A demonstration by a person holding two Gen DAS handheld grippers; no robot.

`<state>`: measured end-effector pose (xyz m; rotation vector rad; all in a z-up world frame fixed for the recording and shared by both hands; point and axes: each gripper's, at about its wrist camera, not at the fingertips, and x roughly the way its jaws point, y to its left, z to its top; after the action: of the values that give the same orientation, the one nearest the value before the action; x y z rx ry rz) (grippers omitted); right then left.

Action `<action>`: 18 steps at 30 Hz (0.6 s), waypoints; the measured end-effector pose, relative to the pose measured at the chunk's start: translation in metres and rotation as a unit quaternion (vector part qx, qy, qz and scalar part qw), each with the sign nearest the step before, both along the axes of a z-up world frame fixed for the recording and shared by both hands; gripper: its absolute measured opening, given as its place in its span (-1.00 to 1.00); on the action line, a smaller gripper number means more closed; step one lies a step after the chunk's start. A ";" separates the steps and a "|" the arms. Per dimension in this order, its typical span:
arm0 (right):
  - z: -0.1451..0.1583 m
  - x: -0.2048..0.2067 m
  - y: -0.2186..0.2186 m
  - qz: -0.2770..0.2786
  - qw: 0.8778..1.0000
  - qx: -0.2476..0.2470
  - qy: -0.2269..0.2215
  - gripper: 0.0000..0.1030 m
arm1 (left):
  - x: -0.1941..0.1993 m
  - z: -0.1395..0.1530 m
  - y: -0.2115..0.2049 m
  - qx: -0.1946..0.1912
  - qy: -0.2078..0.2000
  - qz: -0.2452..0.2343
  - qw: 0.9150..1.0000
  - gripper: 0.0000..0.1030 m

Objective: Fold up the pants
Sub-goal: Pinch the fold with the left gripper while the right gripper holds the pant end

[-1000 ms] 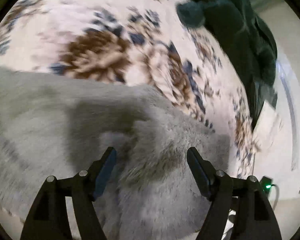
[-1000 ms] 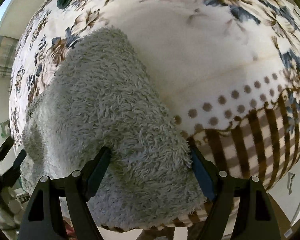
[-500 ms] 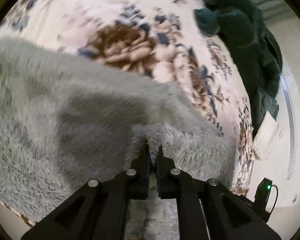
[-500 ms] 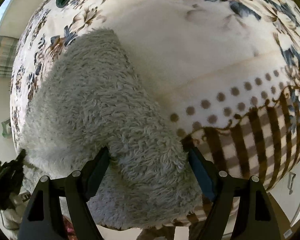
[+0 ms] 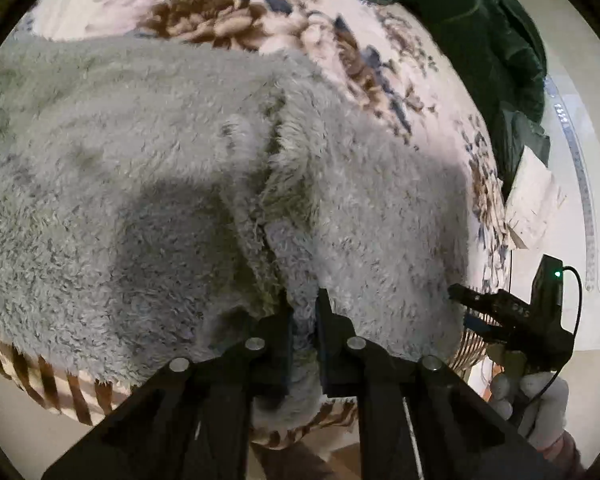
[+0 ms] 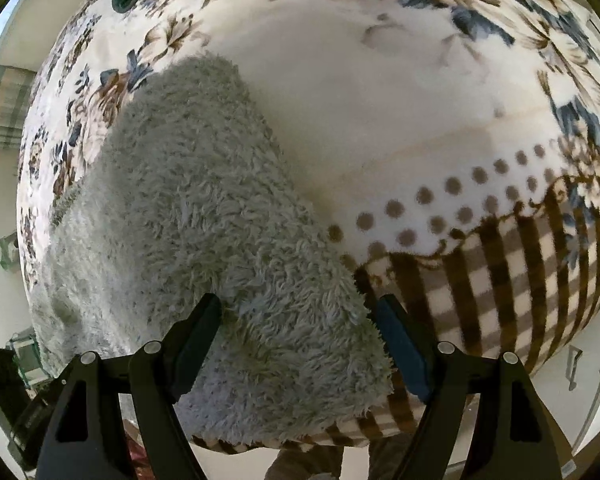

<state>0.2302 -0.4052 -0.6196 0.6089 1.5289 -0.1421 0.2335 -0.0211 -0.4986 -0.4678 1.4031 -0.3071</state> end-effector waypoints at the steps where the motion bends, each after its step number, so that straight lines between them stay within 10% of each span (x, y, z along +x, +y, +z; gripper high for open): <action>1: 0.000 -0.001 0.001 0.000 1.000 0.000 0.000 0.60 | -0.001 0.007 0.004 -0.003 -0.013 0.008 1.000 -0.86; 5: -0.003 -0.002 0.005 0.002 1.000 0.001 0.000 0.60 | -0.001 0.023 0.023 0.003 -0.033 0.031 0.999 -0.86; 10: -0.006 -0.003 0.010 0.004 1.000 0.009 0.008 0.60 | 0.001 -0.025 0.049 -0.007 0.053 0.062 0.997 -0.71; 14: 0.000 -0.002 0.014 0.010 1.000 0.005 0.003 0.60 | 0.003 -0.022 0.053 -0.021 0.062 0.088 0.994 0.35; 18: -0.001 0.000 0.012 0.012 1.000 -0.001 0.006 0.60 | 0.030 -0.017 0.046 -0.047 0.040 0.106 0.992 0.40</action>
<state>0.2307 -0.3936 -0.6206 0.5892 1.5471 -0.1296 0.2633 0.0249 -0.5155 -0.7077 1.4064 -0.1840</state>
